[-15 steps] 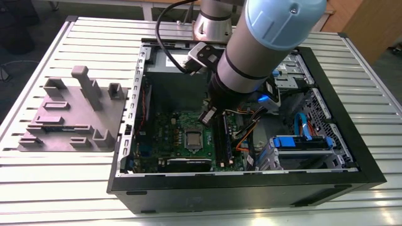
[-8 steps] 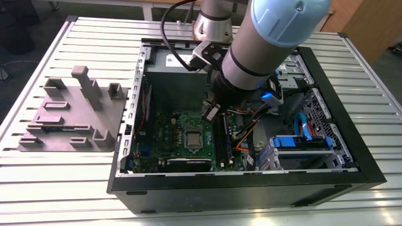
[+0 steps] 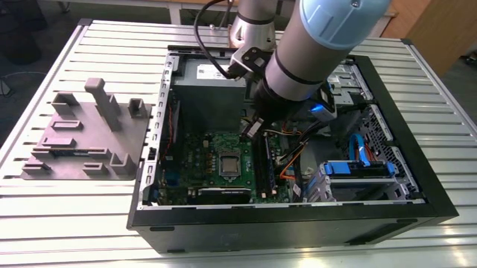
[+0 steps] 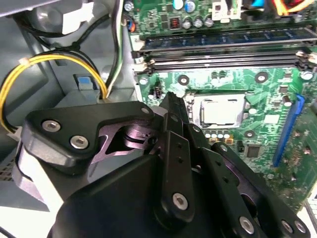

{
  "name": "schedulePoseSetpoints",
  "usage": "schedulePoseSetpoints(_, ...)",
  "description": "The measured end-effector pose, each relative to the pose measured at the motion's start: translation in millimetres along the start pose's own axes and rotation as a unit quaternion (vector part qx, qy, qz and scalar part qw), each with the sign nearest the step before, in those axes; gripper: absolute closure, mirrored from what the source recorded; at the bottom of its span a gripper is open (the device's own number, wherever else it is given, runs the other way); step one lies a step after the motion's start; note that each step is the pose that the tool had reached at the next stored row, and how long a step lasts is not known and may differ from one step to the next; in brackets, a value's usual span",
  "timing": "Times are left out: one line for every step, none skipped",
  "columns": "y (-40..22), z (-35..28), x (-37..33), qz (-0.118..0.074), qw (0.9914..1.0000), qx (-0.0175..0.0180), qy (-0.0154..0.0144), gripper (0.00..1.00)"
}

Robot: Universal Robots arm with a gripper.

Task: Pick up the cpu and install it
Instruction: 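Install the first cpu locking lever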

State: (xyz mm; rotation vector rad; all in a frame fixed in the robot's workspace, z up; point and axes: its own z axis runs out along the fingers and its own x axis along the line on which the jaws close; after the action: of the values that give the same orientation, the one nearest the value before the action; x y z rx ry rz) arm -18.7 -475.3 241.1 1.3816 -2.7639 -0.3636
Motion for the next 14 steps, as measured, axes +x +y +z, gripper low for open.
schedulePoseSetpoints(1.0, 0.6, -1.6, 0.000, 1.00000, 0.0000, 0.0000, 0.90)
schedulePoseSetpoints(2.1, 1.2, -3.2, 0.000, 1.00000, 0.0000, 0.0000, 0.90)
schedulePoseSetpoints(3.1, 1.9, -4.7, 0.000, 1.00000, 0.0000, 0.0000, 0.90)
schedulePoseSetpoints(4.1, 2.7, -6.1, 0.000, 1.00000, 0.0000, 0.0000, 0.90)
schedulePoseSetpoints(4.7, 3.5, -7.1, 0.000, 1.00000, 0.0000, 0.0000, 0.90)
schedulePoseSetpoints(4.8, 4.1, -7.5, 0.000, 1.00000, 0.0000, 0.0000, 0.90)
schedulePoseSetpoints(4.9, 4.7, -7.6, 0.000, 1.00000, -0.0001, -0.0001, 0.90)
schedulePoseSetpoints(5.3, 5.2, -7.9, -0.001, 1.00000, -0.0001, 0.0001, 0.90)
schedulePoseSetpoints(5.7, 5.8, -8.3, -0.001, 1.00000, -0.0002, 0.0003, 0.90)
schedulePoseSetpoints(6.3, 6.4, -9.1, -0.002, 1.00000, -0.0002, 0.0003, 0.90)
schedulePoseSetpoints(6.9, 7.0, -10.0, -0.002, 1.00000, -0.0002, 0.0003, 0.90)
schedulePoseSetpoints(7.6, 7.5, -10.8, -0.002, 1.00000, -0.0002, 0.0004, 0.90)
schedulePoseSetpoints(8.1, 8.2, -11.0, -0.002, 1.00000, -0.0002, 0.0004, 0.90)
schedulePoseSetpoints(8.9, 9.0, -10.3, -0.003, 1.00000, -0.0003, 0.0004, 0.90)
